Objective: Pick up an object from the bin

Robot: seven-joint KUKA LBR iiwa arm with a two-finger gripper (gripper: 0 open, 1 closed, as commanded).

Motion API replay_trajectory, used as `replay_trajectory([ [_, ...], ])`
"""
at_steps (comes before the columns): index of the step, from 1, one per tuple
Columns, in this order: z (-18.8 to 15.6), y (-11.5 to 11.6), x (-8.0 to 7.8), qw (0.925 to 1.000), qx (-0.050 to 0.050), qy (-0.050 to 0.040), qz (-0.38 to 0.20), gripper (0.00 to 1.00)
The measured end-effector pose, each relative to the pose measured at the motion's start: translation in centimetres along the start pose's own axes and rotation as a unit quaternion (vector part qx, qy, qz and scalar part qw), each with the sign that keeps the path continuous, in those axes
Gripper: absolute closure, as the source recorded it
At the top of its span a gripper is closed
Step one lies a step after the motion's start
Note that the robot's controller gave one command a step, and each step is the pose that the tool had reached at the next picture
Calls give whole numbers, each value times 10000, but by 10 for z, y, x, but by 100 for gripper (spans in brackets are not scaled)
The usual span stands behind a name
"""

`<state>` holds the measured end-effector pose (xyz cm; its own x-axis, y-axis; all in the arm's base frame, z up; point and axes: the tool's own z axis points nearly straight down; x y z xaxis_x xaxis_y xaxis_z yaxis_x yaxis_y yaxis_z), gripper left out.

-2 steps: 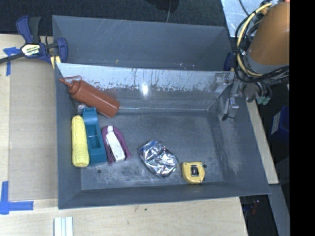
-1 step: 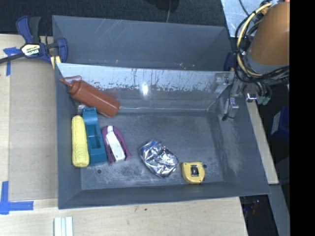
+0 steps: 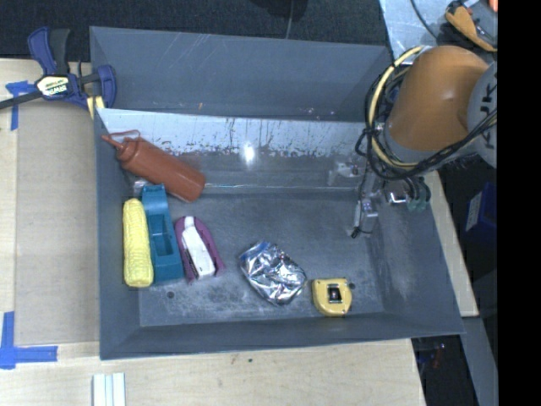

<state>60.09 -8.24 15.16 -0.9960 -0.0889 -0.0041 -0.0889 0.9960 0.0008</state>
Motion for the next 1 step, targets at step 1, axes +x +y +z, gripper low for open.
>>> replay_trajectory([
  [1, 23, 12, 9, 9999, 29, -51, -163, 0],
])
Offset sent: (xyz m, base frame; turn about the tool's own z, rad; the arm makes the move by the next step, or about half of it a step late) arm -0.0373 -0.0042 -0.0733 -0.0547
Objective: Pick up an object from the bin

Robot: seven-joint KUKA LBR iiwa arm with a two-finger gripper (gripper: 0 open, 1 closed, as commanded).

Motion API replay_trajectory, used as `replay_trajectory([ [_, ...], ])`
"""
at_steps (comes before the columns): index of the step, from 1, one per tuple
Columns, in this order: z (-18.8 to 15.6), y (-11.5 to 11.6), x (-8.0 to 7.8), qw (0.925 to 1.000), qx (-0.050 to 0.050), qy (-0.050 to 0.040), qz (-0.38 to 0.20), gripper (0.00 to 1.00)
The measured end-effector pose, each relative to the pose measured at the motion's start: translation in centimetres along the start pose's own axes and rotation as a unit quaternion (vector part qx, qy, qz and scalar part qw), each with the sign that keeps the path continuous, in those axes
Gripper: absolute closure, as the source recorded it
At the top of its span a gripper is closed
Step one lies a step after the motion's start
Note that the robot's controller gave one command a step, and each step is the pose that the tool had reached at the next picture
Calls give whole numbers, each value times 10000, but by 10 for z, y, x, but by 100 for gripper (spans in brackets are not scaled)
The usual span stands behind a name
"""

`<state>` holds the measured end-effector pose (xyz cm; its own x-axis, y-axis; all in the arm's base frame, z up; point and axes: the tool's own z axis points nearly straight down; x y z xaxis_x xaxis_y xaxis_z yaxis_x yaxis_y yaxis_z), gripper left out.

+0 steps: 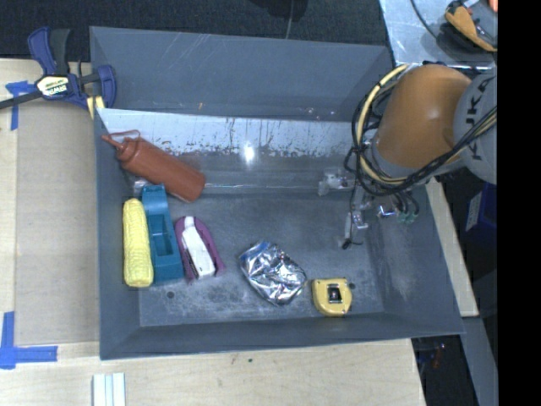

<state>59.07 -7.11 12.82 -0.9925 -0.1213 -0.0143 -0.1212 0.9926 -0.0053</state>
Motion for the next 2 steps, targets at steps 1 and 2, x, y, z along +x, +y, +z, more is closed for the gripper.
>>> replay_trajectory([
  [1, 50, -13, 29, 10000, -5, 0, -100, 0],
  [2, 57, 18, 13, 9975, 15, -53, -700, 0],
])
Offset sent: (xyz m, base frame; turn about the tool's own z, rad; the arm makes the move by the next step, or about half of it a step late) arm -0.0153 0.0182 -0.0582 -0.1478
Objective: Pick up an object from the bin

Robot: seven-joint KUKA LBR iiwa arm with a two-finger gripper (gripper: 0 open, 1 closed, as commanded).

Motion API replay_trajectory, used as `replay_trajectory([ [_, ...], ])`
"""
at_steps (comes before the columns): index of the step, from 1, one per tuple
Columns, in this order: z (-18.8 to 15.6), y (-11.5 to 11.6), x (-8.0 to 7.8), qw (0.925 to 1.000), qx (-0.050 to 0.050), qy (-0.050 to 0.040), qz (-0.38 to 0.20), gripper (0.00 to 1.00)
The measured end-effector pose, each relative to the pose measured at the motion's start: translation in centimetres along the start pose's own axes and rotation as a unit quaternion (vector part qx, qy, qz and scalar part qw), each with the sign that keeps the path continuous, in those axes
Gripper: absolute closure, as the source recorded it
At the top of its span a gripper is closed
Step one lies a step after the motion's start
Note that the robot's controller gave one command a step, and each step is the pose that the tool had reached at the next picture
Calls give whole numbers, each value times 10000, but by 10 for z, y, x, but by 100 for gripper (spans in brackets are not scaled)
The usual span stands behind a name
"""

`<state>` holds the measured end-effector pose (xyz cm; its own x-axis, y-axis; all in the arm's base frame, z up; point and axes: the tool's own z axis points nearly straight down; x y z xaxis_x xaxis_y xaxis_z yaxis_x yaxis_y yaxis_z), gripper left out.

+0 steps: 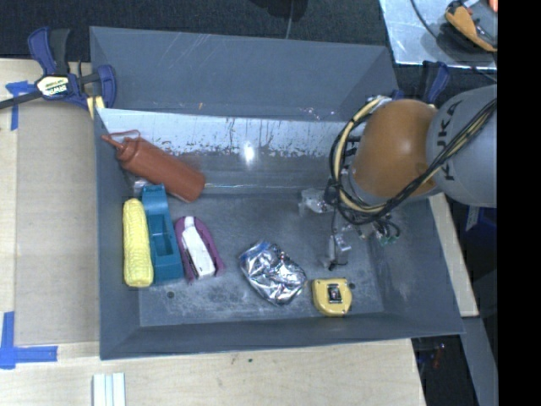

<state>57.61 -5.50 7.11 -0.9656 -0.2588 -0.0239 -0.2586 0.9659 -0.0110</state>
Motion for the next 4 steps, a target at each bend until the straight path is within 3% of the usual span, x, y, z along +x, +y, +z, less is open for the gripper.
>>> replay_trajectory([
  [1, -1, 28, 17, 9985, -6, -8, -553, 0],
  [2, -2, 63, 65, 9998, 8, -32, -214, 100],
  [3, -2, 63, 65, 9998, 8, -32, -217, 100],
  [4, -134, 77, 57, 9996, 19, -81, -258, 100],
])
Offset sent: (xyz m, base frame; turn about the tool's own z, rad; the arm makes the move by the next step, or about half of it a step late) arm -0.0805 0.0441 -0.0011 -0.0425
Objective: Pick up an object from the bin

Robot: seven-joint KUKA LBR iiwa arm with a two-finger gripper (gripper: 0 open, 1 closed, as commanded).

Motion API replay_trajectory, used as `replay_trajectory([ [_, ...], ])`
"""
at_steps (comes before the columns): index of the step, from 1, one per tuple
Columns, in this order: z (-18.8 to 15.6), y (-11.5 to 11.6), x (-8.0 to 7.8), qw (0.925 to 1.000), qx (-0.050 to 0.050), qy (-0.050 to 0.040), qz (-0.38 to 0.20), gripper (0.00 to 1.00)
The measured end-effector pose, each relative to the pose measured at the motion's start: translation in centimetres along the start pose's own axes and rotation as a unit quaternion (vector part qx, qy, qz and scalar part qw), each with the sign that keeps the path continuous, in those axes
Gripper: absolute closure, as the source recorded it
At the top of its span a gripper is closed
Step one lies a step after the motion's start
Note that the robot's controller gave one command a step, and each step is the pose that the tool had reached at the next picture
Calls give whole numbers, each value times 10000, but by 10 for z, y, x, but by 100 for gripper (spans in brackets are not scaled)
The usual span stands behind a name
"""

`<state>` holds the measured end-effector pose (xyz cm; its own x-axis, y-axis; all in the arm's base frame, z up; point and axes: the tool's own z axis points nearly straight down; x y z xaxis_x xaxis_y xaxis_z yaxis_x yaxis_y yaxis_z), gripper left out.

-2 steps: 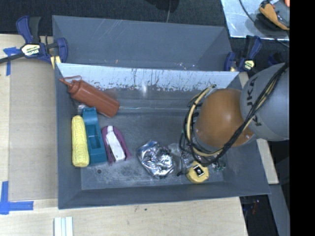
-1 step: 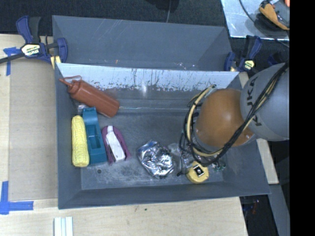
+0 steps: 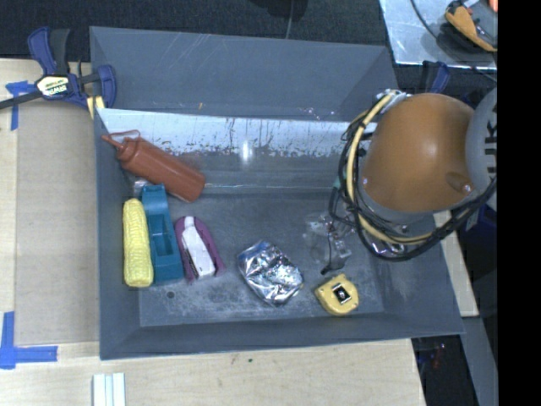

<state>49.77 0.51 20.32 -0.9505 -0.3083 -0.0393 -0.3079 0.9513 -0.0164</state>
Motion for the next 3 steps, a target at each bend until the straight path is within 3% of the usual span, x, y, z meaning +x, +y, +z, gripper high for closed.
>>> replay_trajectory([
  [1, -62, -4, -5, 9999, -26, 85, -55, 100],
  [2, 42, 39, -35, 9931, -30, 67, -1171, 100],
  [3, 5, 49, -12, 9963, -15, 42, -860, 100],
])
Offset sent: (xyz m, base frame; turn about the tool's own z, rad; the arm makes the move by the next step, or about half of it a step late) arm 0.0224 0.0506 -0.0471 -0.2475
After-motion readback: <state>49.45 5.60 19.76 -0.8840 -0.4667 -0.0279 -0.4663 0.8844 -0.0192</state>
